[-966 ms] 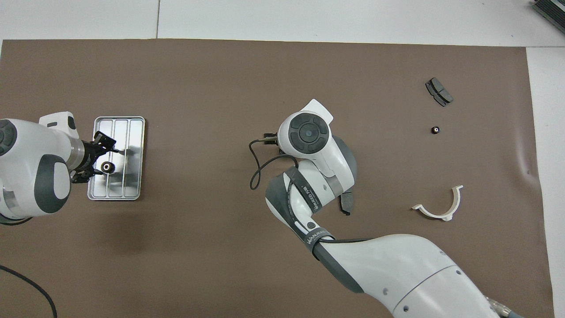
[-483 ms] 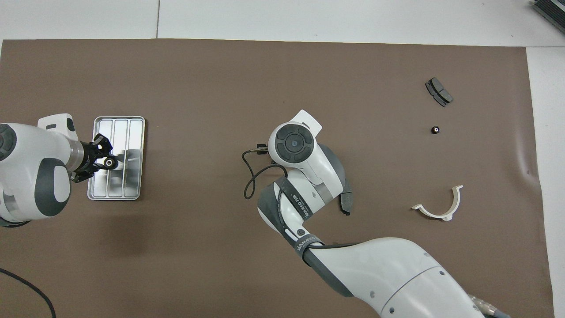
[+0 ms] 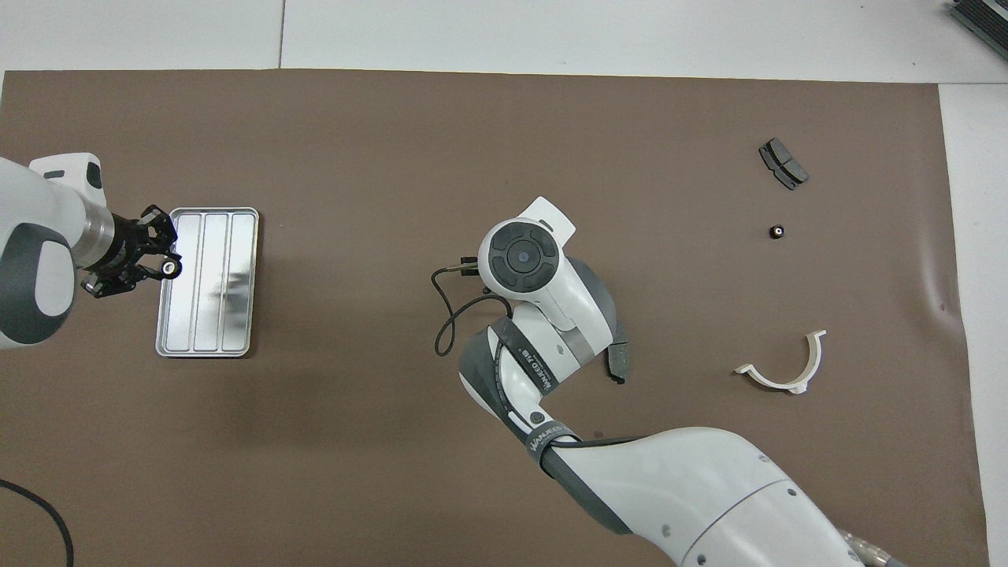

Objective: Place bearing gear from tray to pile

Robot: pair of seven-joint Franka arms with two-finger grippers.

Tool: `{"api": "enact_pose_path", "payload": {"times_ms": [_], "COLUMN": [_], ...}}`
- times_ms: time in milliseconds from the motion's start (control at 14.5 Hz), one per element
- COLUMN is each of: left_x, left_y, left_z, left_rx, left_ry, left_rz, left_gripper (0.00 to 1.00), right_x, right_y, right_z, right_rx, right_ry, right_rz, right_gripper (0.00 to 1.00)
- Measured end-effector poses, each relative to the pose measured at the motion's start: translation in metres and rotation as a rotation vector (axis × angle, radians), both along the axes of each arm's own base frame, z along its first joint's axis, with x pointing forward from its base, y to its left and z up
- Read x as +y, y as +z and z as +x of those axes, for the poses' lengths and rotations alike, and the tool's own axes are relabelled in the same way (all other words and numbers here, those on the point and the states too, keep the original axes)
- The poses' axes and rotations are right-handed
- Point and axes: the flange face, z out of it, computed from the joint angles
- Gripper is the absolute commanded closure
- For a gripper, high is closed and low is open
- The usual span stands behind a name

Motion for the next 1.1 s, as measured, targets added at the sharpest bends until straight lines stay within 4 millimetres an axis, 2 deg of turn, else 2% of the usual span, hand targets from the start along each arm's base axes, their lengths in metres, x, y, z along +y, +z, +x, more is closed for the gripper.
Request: {"api": "enact_pose_path", "payload": {"times_ms": [138,276,345,483,621,828,966,1103], "left_x": [-0.025,-0.062,-0.084,-0.133,-0.195,-0.296,-0.348,-0.385], "left_y": [0.041,0.064,0.067,0.066,0.053,0.016,-0.009,-0.042], "left_z": [0.005,0.007,0.006,0.000,-0.009,-0.048,-0.067,-0.072], "left_rx": [-0.001,-0.015,-0.021,-0.037,-0.127,-0.251,-0.291,-0.313], "left_ry": [-0.047,-0.109,-0.144,-0.209,-0.227,-0.245,-0.245,-0.243], "left_rz": [-0.004,-0.012,-0.017,-0.044,-0.094,-0.174,-0.241,-0.285], "left_gripper": [1.00,1.00,1.00,1.00,1.00,1.00,1.00,1.00], "right_x": [-0.002,-0.019,-0.037,-0.089,-0.144,-0.214,-0.260,-0.297], "right_y": [0.000,0.003,0.006,0.014,0.022,0.026,0.022,0.018], "right_z": [0.001,0.013,0.026,0.057,0.084,0.108,0.118,0.123], "right_rx": [0.002,-0.001,-0.007,-0.021,-0.037,-0.045,-0.038,-0.031], "right_ry": [-0.008,-0.036,-0.053,-0.057,-0.045,-0.031,-0.013,0.001], "right_rz": [-0.001,-0.009,-0.011,-0.020,-0.031,-0.053,-0.071,-0.085], "right_gripper": [0.81,0.81,0.81,0.81,0.81,0.81,0.81,0.81]}}
